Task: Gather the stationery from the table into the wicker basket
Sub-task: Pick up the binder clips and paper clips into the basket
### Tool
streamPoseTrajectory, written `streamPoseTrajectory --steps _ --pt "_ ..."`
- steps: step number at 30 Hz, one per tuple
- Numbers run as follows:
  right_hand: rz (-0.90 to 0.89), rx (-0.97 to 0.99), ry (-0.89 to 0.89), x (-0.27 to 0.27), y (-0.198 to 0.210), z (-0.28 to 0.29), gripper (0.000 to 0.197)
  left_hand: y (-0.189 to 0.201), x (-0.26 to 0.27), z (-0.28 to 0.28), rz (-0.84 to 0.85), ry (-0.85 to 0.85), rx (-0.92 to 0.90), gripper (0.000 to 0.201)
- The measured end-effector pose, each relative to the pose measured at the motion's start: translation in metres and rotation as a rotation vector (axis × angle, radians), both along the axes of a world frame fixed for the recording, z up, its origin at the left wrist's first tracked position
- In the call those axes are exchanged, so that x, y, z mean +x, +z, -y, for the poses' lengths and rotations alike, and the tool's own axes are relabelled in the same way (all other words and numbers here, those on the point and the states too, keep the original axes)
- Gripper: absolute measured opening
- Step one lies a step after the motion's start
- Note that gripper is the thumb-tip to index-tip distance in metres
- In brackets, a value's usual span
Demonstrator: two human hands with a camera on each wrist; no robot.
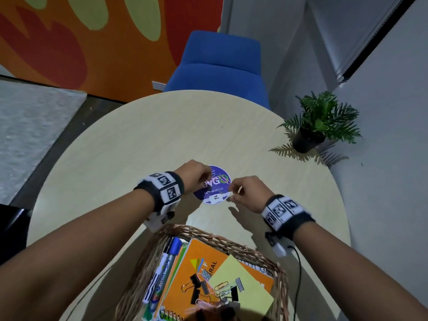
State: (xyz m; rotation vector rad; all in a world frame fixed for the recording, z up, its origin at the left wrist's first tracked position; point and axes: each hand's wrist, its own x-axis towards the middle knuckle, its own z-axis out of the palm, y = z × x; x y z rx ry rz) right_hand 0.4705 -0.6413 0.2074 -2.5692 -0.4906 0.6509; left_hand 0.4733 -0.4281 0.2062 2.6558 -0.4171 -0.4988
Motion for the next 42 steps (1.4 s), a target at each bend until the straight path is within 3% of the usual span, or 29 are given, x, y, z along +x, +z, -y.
streamPoseTrajectory --steps 3,6,12,17,21,26,30,34,38,42 --pt "0.02 -0.11 -0.028 0.014 -0.026 -0.017 0.015 0.037 -0.033 0.001 0.035 -0.017 -0.138 0.02" --pt "0.044 -0.204 -0.061 0.019 -0.041 -0.029 0.019 0.053 -0.075 0.002 -0.032 -0.005 -0.259 0.017" --pt "0.005 -0.216 -0.116 0.032 -0.057 -0.036 0.011 0.038 -0.134 0.009 -0.251 0.028 -0.355 0.023" --pt "0.011 -0.228 -0.112 0.028 -0.062 -0.033 0.014 0.033 -0.157 0.021 -0.355 -0.011 -0.305 0.028" --pt "-0.006 -0.226 -0.089 0.019 -0.051 -0.021 0.013 0.044 -0.126 0.014 -0.21 0.072 -0.183 0.04" --pt "0.008 0.013 -0.131 0.001 0.002 0.006 0.011 0.034 -0.037 0.004 -0.01 0.15 0.029 0.017" --pt "-0.038 0.176 -0.078 -0.035 0.044 0.028 0.013 0.002 0.015 0.012 -0.087 0.132 0.223 0.02" --pt "-0.081 0.128 -0.001 -0.068 0.055 0.042 0.012 -0.023 0.036 0.03 -0.201 0.133 0.299 0.023" --pt "-0.123 0.081 0.07 -0.09 0.058 0.045 0.014 -0.058 0.053 0.034 -0.299 0.113 0.413 0.048" --pt "-0.162 0.069 0.135 -0.106 0.058 0.047 0.014 -0.054 0.051 0.039 -0.305 0.085 0.496 0.041"
